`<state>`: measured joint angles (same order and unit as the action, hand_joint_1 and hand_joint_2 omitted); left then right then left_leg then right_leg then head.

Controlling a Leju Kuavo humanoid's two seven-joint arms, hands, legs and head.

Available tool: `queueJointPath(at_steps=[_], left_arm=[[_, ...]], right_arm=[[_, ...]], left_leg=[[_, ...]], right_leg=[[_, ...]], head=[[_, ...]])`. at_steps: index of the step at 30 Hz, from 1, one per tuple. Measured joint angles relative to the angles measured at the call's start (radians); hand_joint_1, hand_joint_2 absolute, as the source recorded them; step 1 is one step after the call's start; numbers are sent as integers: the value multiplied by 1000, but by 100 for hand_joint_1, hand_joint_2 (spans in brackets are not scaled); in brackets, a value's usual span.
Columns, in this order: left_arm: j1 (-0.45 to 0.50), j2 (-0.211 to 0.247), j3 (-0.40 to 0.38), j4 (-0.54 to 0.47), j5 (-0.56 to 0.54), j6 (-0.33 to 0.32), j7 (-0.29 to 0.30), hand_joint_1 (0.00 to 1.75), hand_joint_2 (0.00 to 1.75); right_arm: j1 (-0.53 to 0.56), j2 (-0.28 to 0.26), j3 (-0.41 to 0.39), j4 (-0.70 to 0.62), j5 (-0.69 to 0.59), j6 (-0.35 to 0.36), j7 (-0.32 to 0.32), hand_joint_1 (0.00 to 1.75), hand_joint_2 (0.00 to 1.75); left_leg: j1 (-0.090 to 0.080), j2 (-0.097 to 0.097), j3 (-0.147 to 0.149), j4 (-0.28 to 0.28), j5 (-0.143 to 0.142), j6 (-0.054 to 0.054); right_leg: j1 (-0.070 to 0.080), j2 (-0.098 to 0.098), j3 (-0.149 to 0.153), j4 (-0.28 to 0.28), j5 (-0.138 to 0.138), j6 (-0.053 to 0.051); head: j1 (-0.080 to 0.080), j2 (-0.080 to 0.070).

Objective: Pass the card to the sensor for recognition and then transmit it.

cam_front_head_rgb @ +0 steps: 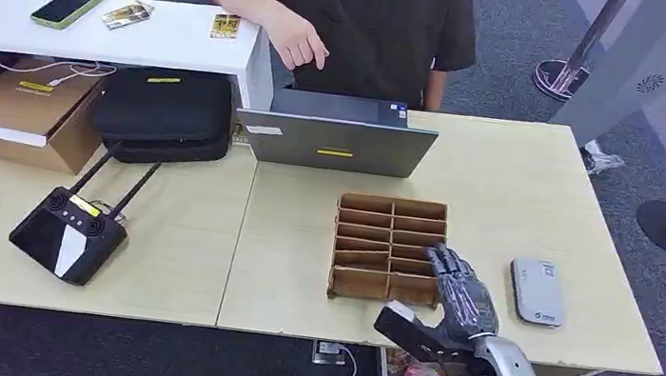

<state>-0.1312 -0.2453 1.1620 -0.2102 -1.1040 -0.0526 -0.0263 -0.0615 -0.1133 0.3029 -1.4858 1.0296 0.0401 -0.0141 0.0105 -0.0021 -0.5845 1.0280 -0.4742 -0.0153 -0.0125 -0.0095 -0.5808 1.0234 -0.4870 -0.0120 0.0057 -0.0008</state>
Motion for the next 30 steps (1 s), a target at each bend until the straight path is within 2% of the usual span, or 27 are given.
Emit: queueJointPath(at_steps=[13,24,25,26,28,29,30], left_arm=[[1,1,0,0,0,2,0,0,0],[2,4,-5,0,-8,-5,2,0,0],[2,5,-9,0,-10,-5,3,0,0],[2,5,-12,0,-10,-5,3,0,0],[2,5,-18,0,-11,-5,4,0,0],[2,5,-18,0,-11,-4,4,0,0],[2,5,-19,0,-11,-3,4,0,0]], right_arm=[[-18,6,9,41,-8,-4,-4,0,175],[-1,7,11,34,0,-19,19,0,175],[0,7,11,33,3,-19,20,140,175],[0,7,11,33,4,-20,21,175,175],[2,7,11,31,12,-32,23,175,175],[3,7,11,28,19,-42,25,175,0],[3,7,11,26,26,-54,29,175,0]], left_leg=[[0,0,0,0,0,0],[0,0,0,0,0,0],[0,0,0,0,0,0],[0,0,0,0,0,0],[0,0,0,0,0,0],[0,0,0,0,0,0],[0,0,0,0,0,0]], right_leg=[[0,0,0,0,0,0],[0,0,0,0,0,0],[0,0,0,0,0,0],[0,0,0,0,0,0],[0,0,0,0,0,0],[0,0,0,0,0,0],[0,0,0,0,0,0]], head=[[0,0],[0,0],[0,0],[0,0],[0,0],[0,0],[0,0]])
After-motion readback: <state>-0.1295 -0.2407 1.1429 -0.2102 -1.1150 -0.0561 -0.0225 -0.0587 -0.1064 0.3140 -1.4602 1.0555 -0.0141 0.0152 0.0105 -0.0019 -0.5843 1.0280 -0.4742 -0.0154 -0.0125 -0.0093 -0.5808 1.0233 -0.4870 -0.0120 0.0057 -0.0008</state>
